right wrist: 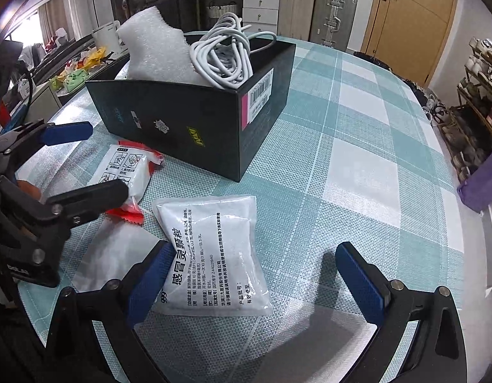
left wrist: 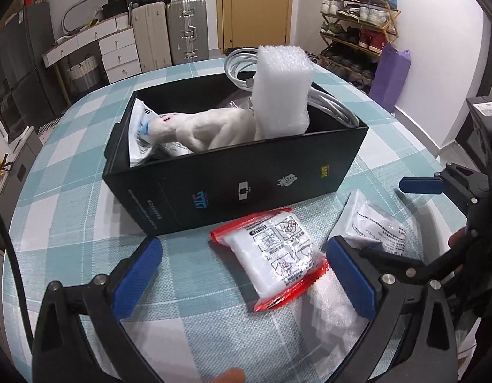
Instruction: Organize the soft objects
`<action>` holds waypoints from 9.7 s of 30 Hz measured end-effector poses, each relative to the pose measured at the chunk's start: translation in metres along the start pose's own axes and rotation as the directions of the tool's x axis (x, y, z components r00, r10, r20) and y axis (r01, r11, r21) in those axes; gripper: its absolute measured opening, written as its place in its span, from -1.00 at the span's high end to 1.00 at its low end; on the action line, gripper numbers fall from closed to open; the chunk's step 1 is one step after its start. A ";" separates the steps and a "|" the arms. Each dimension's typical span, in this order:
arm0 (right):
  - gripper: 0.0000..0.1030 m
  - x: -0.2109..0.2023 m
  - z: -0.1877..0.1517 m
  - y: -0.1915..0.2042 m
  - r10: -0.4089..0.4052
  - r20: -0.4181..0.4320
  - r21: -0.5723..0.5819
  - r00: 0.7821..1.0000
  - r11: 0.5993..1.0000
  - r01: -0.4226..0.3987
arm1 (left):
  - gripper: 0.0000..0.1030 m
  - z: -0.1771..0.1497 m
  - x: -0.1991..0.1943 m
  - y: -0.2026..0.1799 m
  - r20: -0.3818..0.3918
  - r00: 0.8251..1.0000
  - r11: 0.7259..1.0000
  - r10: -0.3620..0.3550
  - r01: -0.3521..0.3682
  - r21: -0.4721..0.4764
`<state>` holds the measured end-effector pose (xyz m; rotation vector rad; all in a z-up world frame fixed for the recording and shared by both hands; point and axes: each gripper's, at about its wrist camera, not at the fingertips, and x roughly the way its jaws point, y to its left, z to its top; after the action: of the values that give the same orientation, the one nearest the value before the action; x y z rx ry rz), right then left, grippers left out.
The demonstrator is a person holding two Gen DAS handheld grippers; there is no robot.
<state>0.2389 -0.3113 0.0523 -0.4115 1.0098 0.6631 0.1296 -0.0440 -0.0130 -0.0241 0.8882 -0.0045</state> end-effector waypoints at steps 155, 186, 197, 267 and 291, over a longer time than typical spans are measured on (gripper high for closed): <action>0.25 -0.037 0.134 0.043 0.071 0.341 -0.124 0.937 0.992 -0.030 | 0.14 0.068 -0.016 0.077 0.185 0.980 0.996 -0.079 0.085 -0.024; -0.98 -0.078 0.089 0.022 0.031 0.422 -0.052 0.906 0.999 -0.010 | -1.00 0.054 -0.038 0.075 0.229 0.973 0.998 -0.038 0.049 -0.045; -0.99 -0.078 0.058 0.029 0.061 0.473 -0.021 0.879 0.998 -0.058 | -1.00 0.022 -0.049 0.078 0.285 0.957 0.996 0.044 -0.021 -0.083; -0.99 -0.078 0.011 0.036 0.068 0.590 -0.008 0.804 0.997 -0.078 | -1.00 -0.001 -0.044 0.071 0.381 0.919 0.993 0.101 -0.068 -0.098; -0.99 -0.078 0.012 0.036 0.069 0.589 -0.008 0.805 0.997 -0.080 | -1.00 -0.001 -0.044 0.072 0.383 0.918 0.993 0.101 -0.068 -0.099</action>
<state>0.1938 -0.3026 0.1254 -0.1265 0.4327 0.7888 0.1007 0.0284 0.0184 -0.0624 0.4908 0.1156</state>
